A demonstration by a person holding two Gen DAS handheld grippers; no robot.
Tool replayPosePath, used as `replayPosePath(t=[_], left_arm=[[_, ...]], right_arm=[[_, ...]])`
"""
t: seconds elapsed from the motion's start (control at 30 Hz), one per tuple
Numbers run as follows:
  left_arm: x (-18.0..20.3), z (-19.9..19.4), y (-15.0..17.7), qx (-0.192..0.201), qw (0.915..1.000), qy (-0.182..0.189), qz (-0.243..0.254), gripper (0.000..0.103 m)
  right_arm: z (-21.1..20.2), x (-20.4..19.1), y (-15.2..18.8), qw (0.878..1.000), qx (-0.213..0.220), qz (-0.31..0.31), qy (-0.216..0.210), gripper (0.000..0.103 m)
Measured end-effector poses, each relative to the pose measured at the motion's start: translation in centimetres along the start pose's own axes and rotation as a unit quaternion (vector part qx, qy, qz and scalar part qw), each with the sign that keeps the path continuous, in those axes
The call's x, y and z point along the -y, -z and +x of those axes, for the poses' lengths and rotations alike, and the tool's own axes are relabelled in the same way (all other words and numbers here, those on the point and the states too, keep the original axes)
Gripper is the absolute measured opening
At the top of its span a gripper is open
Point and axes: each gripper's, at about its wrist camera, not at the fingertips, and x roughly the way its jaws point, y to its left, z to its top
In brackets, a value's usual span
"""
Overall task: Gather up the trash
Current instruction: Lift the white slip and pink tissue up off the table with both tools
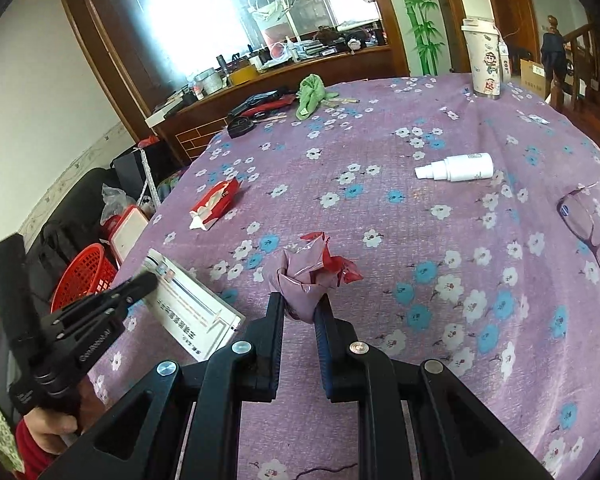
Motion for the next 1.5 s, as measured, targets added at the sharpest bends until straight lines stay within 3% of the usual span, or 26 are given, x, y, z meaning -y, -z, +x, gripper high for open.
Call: replayPosePath(t=[1.5], left_arm=[[-0.7, -4.2, -0.2, 0.056, 0.9980, -0.030, 0.000, 0.003]], right_arm=[[-0.6, -3.9, 0.5, 0.999, 0.002, -0.049, 0.001, 0.016]])
